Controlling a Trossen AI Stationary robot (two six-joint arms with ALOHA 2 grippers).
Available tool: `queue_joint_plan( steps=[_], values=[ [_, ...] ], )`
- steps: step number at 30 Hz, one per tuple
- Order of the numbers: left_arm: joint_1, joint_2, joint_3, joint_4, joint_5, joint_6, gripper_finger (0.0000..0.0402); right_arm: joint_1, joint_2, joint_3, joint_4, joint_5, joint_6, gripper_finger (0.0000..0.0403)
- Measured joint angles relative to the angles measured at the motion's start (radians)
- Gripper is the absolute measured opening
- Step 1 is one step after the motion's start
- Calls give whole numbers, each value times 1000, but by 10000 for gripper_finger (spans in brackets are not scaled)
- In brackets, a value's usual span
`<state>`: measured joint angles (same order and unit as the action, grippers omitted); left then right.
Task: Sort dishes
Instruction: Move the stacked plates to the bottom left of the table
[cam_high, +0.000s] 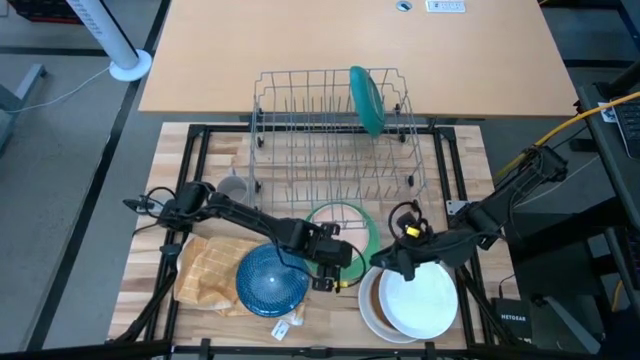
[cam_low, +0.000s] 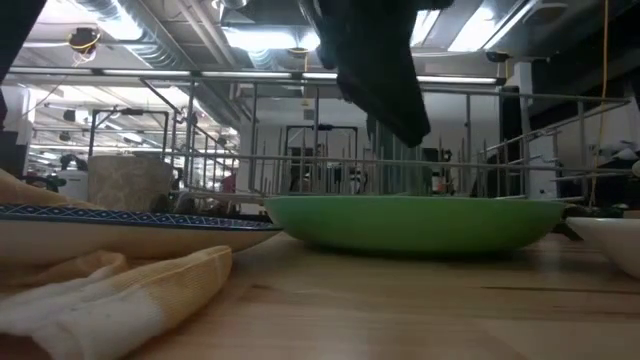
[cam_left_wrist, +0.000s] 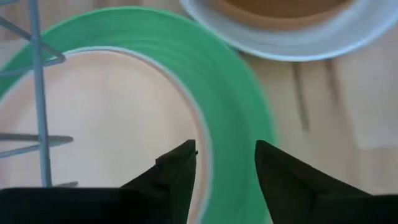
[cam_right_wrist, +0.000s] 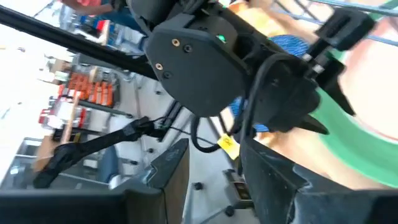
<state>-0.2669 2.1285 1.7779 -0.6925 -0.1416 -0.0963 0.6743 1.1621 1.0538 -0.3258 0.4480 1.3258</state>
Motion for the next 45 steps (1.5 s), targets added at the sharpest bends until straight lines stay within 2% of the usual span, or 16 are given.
queue_joint_plan(
  steps=[10, 19, 32, 45],
  values=[
    [22, 66, 0, 3, -30, -2, 137, -1, -13, 0, -107, 5, 2, 152],
    [21, 71, 0, 1, -27, -1, 138, -1, -14, 0, -157, 5, 3, 152],
    [18, 72, 0, 3, -27, 75, 139, -1, -14, 0, -180, 5, 3, 152],
    [20, 105, -1, -2, -45, 77, 139, -1, -14, 0, -179, 7, 3, 152]
  ],
)
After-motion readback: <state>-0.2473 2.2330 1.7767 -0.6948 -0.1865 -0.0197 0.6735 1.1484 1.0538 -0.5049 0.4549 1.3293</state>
